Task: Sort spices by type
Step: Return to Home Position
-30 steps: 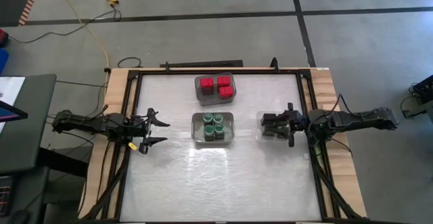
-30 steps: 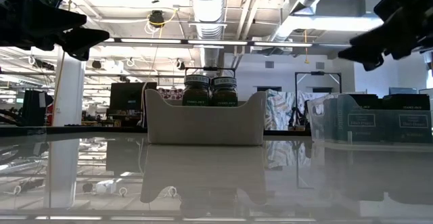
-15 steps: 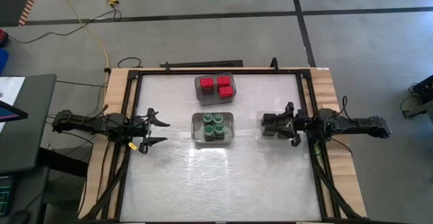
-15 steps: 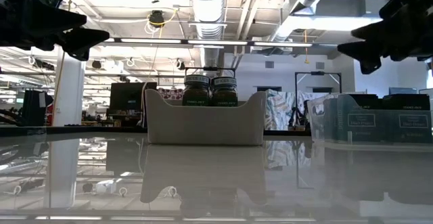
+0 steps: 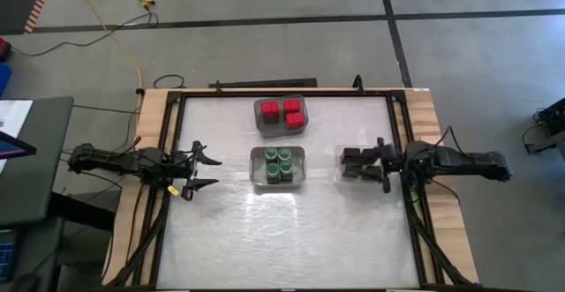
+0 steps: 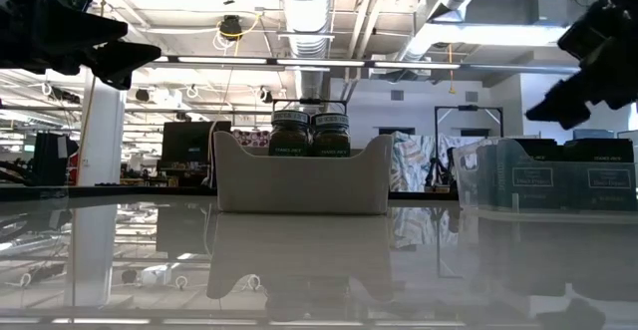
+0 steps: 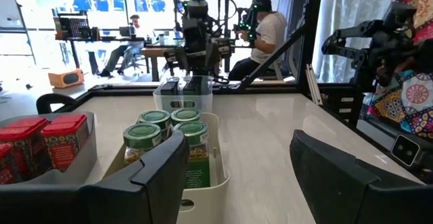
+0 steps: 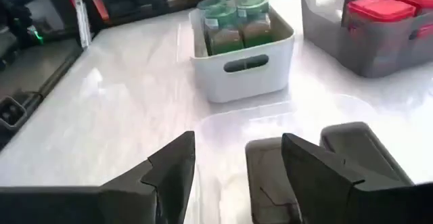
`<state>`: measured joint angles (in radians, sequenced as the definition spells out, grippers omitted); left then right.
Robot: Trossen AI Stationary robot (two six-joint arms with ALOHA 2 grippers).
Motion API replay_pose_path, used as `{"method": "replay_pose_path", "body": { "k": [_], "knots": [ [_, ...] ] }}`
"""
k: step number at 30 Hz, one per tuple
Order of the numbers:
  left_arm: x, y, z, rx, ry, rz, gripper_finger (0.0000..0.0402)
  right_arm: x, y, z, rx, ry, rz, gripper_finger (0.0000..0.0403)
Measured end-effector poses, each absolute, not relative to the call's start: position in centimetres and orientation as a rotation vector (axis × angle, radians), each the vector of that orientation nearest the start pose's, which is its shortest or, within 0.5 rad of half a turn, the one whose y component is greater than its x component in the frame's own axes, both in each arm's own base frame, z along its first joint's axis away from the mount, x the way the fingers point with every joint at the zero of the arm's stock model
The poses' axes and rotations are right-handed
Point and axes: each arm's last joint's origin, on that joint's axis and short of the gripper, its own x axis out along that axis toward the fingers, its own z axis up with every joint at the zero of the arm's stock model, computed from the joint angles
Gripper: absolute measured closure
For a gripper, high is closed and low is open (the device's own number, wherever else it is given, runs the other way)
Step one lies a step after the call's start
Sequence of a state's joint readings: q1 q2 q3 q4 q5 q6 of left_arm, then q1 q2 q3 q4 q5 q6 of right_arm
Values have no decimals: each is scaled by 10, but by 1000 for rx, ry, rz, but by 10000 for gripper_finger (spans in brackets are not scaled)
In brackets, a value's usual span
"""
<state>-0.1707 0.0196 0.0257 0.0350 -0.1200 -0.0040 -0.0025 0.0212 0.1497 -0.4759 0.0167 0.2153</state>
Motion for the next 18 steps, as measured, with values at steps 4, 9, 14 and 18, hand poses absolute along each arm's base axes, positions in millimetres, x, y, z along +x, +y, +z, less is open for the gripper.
{"method": "replay_pose_path", "body": {
  "k": [4, 9, 14, 18],
  "knots": [
    [96, -13, 174, -10, -41, -51, 155, 82, -1, 169, 221, 330, -69, 154],
    [96, -13, 174, -10, -41, -51, 155, 82, -1, 169, 222, 328, -68, 154],
    [96, -13, 174, -10, -41, -51, 155, 82, -1, 170, 222, 327, -68, 154],
    [96, -13, 174, -10, -41, -51, 155, 82, -1, 170, 222, 326, -68, 154]
  ]
}}
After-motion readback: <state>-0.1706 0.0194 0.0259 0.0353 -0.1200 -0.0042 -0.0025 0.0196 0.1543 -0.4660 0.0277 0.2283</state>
